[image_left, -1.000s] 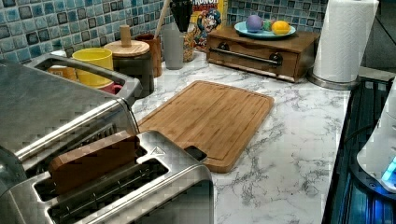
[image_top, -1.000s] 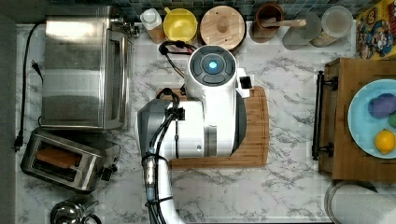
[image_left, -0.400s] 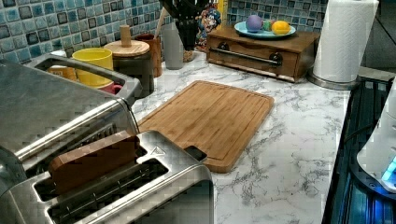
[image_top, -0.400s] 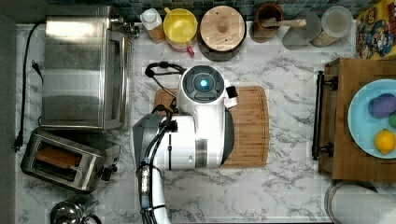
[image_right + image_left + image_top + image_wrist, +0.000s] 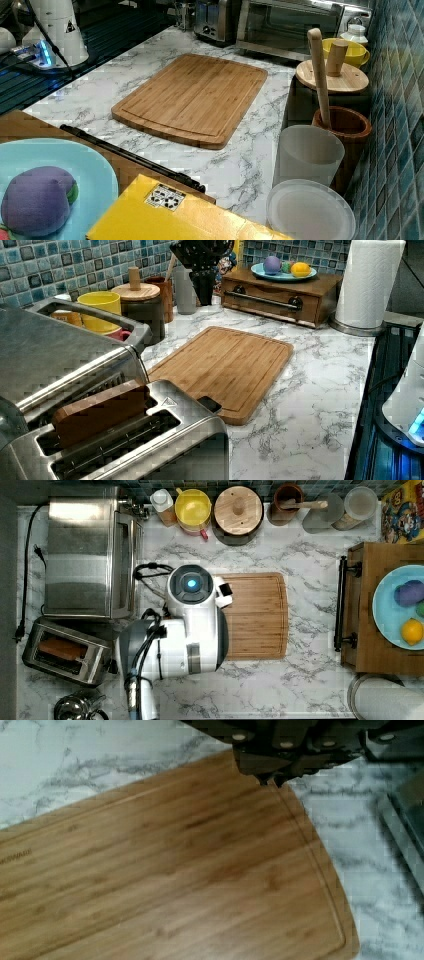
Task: Turn on the toaster.
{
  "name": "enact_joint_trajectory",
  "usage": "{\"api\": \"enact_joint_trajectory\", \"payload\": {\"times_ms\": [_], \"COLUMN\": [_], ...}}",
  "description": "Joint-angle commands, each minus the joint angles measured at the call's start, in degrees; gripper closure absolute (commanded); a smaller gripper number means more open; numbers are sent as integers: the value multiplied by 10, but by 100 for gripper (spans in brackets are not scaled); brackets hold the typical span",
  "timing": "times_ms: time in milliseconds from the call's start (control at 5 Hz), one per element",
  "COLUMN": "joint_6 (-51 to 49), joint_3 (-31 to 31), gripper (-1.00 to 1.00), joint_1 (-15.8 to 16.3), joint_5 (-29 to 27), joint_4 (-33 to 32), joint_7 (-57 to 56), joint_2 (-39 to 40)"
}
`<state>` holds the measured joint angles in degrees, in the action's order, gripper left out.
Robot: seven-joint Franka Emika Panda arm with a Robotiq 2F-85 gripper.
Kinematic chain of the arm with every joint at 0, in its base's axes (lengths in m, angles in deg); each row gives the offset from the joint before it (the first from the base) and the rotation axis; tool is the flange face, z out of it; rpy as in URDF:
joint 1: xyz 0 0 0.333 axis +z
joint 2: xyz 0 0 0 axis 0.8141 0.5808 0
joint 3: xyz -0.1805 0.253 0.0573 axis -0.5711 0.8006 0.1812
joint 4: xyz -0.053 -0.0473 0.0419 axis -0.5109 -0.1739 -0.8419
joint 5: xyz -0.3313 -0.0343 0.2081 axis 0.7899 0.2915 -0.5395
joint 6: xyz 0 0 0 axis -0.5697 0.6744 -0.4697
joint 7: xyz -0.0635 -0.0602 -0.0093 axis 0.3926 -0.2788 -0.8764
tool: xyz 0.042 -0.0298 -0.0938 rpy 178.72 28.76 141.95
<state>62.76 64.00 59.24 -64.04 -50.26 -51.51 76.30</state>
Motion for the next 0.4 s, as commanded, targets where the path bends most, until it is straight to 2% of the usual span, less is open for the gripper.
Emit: {"api": "enact_joint_trajectory", "payload": {"times_ms": [200,400], "joint_6": [67,50], "joint_3": [73,99], "gripper": [100,100], "joint_1": [68,77], "joint_5": [-47,-51], "joint_4": [-111,-116], "joint_7": [35,51], "joint_2": [-130,-124]}}
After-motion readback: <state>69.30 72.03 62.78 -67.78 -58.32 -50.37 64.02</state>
